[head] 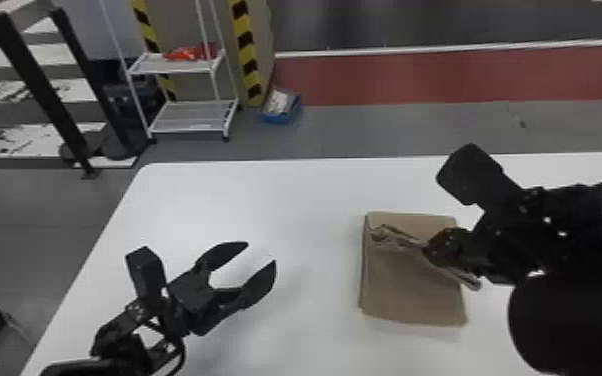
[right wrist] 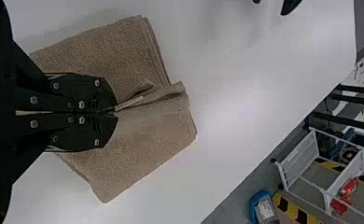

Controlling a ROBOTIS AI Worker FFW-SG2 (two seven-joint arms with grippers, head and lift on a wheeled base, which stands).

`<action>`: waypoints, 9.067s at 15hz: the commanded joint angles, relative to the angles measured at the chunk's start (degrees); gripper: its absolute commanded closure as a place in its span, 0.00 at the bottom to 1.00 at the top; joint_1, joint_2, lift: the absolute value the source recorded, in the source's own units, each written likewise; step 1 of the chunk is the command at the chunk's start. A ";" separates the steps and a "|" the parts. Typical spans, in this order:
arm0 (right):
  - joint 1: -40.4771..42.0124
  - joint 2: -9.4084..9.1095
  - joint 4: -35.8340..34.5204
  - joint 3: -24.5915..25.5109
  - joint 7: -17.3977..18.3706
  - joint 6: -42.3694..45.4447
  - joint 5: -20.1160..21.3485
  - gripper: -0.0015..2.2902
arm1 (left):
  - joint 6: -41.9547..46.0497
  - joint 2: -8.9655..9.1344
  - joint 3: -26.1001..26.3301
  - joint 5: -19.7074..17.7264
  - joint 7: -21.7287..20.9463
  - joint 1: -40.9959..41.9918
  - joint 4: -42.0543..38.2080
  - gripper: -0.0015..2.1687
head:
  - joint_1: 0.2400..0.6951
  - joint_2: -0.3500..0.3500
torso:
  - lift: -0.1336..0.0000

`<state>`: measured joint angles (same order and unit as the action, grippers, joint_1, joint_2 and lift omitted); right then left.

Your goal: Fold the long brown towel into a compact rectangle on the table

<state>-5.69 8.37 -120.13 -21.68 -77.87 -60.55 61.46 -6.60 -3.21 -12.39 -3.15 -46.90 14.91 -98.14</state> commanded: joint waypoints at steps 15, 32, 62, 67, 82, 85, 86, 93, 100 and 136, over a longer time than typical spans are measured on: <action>-1.17 -0.81 0.68 -1.61 -0.45 -4.80 -0.47 0.57 | 2.95 -0.13 16.69 0.42 0.67 8.64 -6.80 0.96 | 1.00 0.43 | 0.07; 1.47 2.53 -0.99 -4.16 -0.45 -3.40 1.47 0.57 | 2.24 -0.21 23.37 5.96 5.50 0.82 2.17 0.96 | 1.00 0.29 | 0.07; 6.30 7.28 -5.64 -10.67 -0.45 3.63 6.56 0.57 | -0.74 -0.13 24.69 7.63 5.77 -0.68 1.82 0.96 | 1.00 0.29 | 0.07; 7.36 7.71 -5.38 -11.19 -0.45 4.51 7.44 0.57 | -0.74 -0.21 24.69 7.63 5.77 -0.59 1.73 0.96 | 1.00 0.30 | 0.07; 9.29 8.51 -4.77 -11.63 -0.45 5.22 8.32 0.24 | -2.33 -0.21 25.30 7.89 5.77 -0.32 1.11 0.96 | 1.00 0.26 | 0.07; 9.47 8.59 -7.14 -11.19 -0.45 4.86 7.53 0.23 | -2.33 -0.21 25.39 7.98 5.77 -0.32 1.11 0.96 | 1.00 0.27 | 0.07; 9.47 8.68 -7.93 -10.84 -0.45 4.86 6.65 0.21 | -2.50 -0.21 25.39 7.98 5.77 -0.32 1.02 0.96 | 1.00 0.27 | 0.07; 6.39 3.06 -8.98 3.31 -0.45 -0.58 -8.29 0.65 | -2.50 -0.30 25.74 7.98 5.77 -0.32 0.76 0.96 | 1.00 0.26 | 0.07; 10.08 2.88 -5.91 5.77 -0.45 7.85 -6.53 0.99 | -2.50 -0.39 25.66 8.07 5.86 -0.24 0.23 0.96 | 1.00 0.23 | 0.07; 13.69 3.50 -6.17 6.91 -0.45 12.42 -3.19 0.99 | -5.14 -0.57 26.71 11.23 8.40 0.55 -2.40 0.93 | 1.00 0.21 | 0.07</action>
<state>8.16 11.90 -125.52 -15.78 -77.87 -47.87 58.55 -11.74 -3.86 14.24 8.10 -38.49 15.48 -100.56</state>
